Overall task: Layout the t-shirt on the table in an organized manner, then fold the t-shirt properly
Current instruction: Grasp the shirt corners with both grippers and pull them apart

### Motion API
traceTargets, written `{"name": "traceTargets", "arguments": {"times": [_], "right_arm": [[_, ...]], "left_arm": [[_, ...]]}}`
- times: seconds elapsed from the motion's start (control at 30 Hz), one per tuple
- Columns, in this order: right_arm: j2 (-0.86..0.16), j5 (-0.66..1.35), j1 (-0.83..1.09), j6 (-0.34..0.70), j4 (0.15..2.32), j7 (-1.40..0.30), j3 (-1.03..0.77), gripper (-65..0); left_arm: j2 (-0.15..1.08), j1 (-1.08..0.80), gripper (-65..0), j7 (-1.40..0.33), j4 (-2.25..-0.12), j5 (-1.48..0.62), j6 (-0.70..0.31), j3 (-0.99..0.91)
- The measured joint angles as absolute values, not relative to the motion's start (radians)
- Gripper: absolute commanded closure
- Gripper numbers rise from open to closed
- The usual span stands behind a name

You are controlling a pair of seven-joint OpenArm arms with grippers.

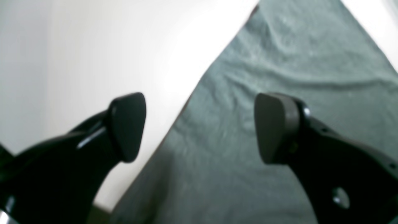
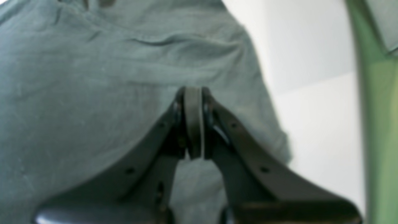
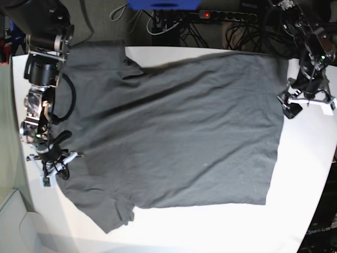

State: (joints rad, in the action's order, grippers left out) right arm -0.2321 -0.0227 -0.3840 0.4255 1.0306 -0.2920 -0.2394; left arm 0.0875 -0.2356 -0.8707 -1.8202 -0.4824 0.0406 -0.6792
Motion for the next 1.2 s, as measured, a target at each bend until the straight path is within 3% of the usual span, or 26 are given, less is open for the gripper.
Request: {"name": "traceTargets", "arguments": {"times": [0.13,0.33,0.57,0.7,0.9,1.13,1.2], "right_arm": [[-0.235,-0.023,-0.324,0.426,1.145,-0.355,-0.24,0.0],[-0.239,-0.025,-0.194,0.508,1.313,-0.413,-0.245,-1.1],[-0.234,-0.027,-0.035,0.536,1.563,-0.49,-0.321,-18.1],[-0.229,-0.021,0.05,0.551,1.658,-0.488,-0.351,-24.4],[-0.141,-0.022,0.144,0.701,1.76,-0.498,-0.464,-25.6],[-0.076,-0.024,0.263,0.702,1.844,-0.501,-0.508,-25.6],[-0.075,-0.025,0.279,0.703,1.846,-0.496,-0.509,-25.6]], "left_arm": [[0.044,-0.278,-53.4,-0.863,-1.855,-0.477,0.041,-0.683],[-0.002,-0.339,-53.5,-0.865,-1.904,-0.477,0.044,-0.7],[-0.015,-0.442,-53.5,-0.864,-1.96,-0.58,0.04,-0.696],[0.001,-0.497,-53.5,-0.862,-1.96,-0.646,0.038,-0.696],[-0.013,-0.547,-53.5,-0.861,-1.963,-0.657,-0.12,-0.7],[-0.072,-0.583,-53.8,-0.862,-1.958,-0.565,-0.248,-0.701],[-0.094,-0.582,-57.8,-0.865,-1.958,-0.54,-0.289,-0.699]]}}
